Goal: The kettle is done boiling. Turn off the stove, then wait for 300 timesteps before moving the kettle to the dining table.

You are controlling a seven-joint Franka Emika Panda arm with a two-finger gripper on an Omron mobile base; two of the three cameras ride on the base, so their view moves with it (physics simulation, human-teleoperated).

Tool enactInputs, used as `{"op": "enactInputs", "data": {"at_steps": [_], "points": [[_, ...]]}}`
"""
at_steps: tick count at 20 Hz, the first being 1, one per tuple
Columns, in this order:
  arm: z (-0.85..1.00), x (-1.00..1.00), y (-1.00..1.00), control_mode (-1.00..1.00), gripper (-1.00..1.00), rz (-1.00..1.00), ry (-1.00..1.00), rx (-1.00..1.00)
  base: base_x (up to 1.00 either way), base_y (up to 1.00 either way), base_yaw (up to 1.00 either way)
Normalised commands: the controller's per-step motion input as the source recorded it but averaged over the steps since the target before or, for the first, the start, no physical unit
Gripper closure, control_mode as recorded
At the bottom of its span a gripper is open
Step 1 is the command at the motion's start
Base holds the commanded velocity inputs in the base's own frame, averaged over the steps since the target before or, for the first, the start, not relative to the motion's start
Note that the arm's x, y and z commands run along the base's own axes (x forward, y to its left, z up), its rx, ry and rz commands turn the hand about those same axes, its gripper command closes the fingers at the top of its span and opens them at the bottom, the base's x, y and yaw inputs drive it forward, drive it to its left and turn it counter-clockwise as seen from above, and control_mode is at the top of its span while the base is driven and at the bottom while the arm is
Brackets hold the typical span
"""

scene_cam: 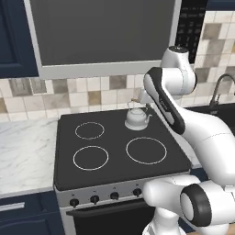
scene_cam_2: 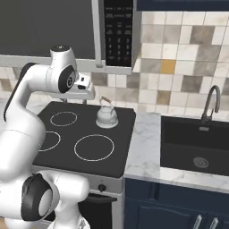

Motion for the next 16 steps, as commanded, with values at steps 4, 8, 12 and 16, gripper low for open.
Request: {"op": "enactInputs", "data": {"at_steps": [4,8,12,16], "points": [[0.00,0.00,0.00,1.00,-1.00,0.00,0.00,0.00,-0.07,-0.45,0.00],[0.00,0.00,0.00,1.00,-1.00,0.00,0.00,0.00,-0.10,-0.49,0.00],[0.00,0.00,0.00,1.00,-1.00,0.00,0.00,0.00,-0.10,-0.53,0.00],[0.00,0.00,0.00,1.00,-1.00,0.00,0.00,0.00,-0.07,-0.53,0.00]]}}
